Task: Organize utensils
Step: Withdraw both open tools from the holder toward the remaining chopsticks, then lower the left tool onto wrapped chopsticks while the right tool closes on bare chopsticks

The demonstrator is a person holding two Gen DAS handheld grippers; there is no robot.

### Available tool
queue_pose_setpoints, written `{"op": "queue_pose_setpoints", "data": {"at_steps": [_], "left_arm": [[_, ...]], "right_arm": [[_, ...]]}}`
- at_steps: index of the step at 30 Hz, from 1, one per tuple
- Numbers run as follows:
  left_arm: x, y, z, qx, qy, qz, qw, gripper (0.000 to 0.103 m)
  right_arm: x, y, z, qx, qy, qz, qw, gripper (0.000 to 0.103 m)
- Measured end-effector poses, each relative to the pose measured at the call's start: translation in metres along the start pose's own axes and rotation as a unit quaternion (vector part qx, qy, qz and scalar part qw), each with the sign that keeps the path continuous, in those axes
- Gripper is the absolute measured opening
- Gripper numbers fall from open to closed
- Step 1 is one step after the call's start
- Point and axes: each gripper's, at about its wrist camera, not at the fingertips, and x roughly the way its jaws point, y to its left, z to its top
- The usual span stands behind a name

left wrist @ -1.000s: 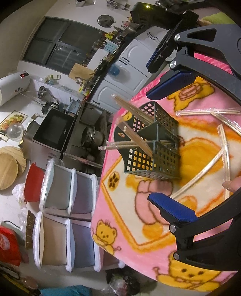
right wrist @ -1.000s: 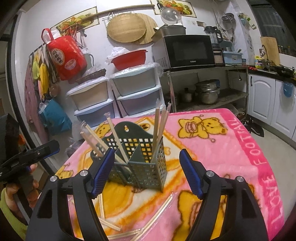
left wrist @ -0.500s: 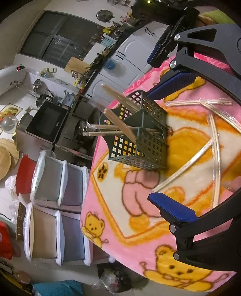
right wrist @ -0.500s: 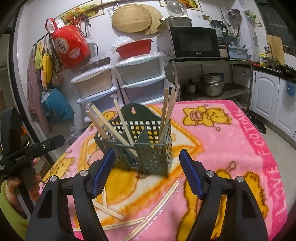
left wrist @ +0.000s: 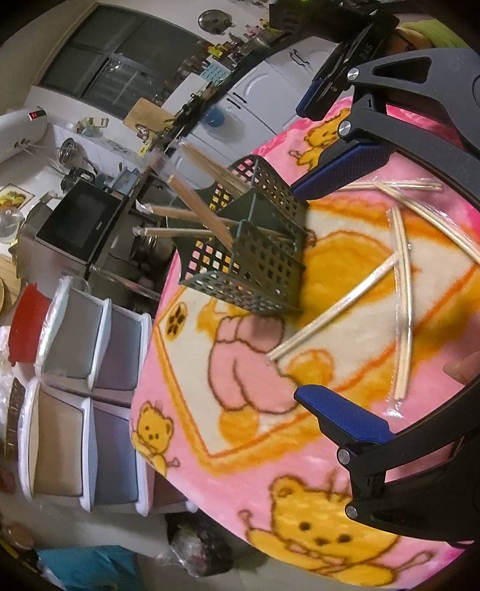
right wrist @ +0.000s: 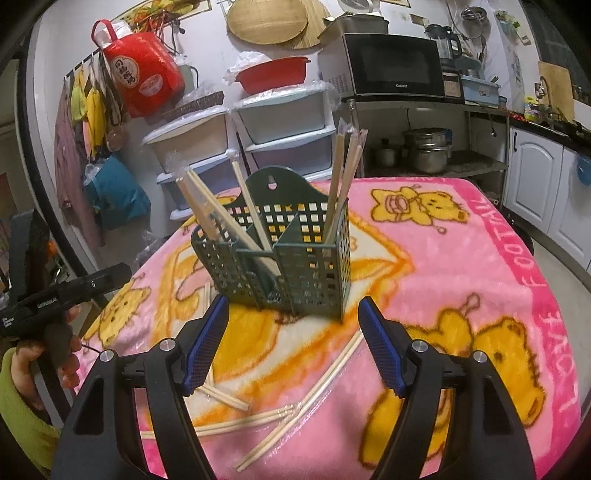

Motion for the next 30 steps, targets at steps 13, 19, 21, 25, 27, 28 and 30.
{"op": "queue_pose_setpoints", "data": {"at_steps": [13, 19, 21, 25, 27, 28, 30], "left_arm": [[0.0, 0.025, -0.018, -0.026, 0.022, 0.012, 0.9993, 0.092], [0.002, 0.034, -0.027, -0.034, 0.034, 0.018, 0.9987, 0.092], [0.002, 0.037, -0.031, -0.035, 0.039, 0.016, 0.9985, 0.092], [0.004, 0.044, -0.039, -0.037, 0.052, 0.019, 0.9978, 0.092], [0.006, 0.049, -0.043, -0.042, 0.057, 0.019, 0.9973, 0.092], [0.006, 0.052, -0.045, -0.044, 0.06, 0.021, 0.997, 0.092], [0.007, 0.056, -0.049, -0.047, 0.065, 0.022, 0.9965, 0.092]], "right_arm": [[0.008, 0.002, -0.022, -0.011, 0.042, 0.013, 0.999, 0.054], [0.016, 0.004, -0.032, -0.017, 0.065, 0.017, 0.998, 0.043], [0.019, 0.003, -0.036, -0.015, 0.074, 0.02, 0.997, 0.04], [0.025, 0.002, -0.043, -0.011, 0.089, 0.02, 0.996, 0.036], [0.028, 0.0, -0.045, -0.009, 0.095, 0.018, 0.995, 0.036], [0.029, 0.0, -0.047, -0.008, 0.097, 0.018, 0.995, 0.035], [0.031, -0.002, -0.051, -0.003, 0.102, 0.016, 0.995, 0.035]]}}
